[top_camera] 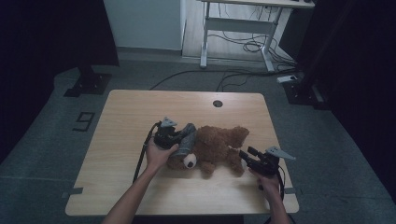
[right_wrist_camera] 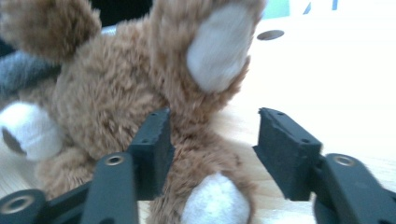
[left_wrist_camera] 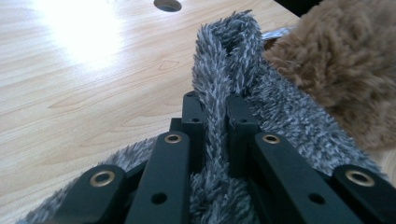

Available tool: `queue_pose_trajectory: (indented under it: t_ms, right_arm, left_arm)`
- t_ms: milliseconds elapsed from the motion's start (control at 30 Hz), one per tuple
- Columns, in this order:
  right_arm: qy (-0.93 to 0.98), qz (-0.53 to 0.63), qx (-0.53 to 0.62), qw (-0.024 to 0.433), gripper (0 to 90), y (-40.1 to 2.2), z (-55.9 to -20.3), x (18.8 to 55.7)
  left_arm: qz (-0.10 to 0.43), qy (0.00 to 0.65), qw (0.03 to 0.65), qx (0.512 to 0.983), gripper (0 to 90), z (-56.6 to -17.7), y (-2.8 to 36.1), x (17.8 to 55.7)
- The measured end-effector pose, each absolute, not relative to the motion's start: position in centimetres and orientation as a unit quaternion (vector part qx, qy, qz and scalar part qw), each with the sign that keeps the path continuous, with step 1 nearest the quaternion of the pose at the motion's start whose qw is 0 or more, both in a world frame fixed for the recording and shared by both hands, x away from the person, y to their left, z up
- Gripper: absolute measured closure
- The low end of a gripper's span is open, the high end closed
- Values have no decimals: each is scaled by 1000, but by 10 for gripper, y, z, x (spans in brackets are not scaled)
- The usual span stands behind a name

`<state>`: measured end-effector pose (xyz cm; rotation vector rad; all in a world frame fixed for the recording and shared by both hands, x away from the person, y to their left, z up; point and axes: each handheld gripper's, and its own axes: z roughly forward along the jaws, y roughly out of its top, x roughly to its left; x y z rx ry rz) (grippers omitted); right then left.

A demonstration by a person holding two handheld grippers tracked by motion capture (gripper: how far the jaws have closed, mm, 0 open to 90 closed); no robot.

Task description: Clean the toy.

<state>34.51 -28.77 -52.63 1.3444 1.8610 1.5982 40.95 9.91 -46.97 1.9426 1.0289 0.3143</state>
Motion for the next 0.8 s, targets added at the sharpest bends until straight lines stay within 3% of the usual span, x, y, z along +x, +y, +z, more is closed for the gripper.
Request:
queue_pose_trajectory:
  t_ms: [167, 400, 800]
  right_arm:
    - [645, 573, 475, 172, 349, -296, -513, 340]
    - [667, 560, 463, 167, 313, -288, -501, 343]
    - [676, 543, 466, 178, 219, -276, -461, 380]
  left_arm:
    - [153, 395, 452, 785, 808, -471, 99, 395]
    - [213, 360, 440, 795, 813, -475, 89, 375]
    - [221, 338, 453, 795, 824, -480, 87, 354]
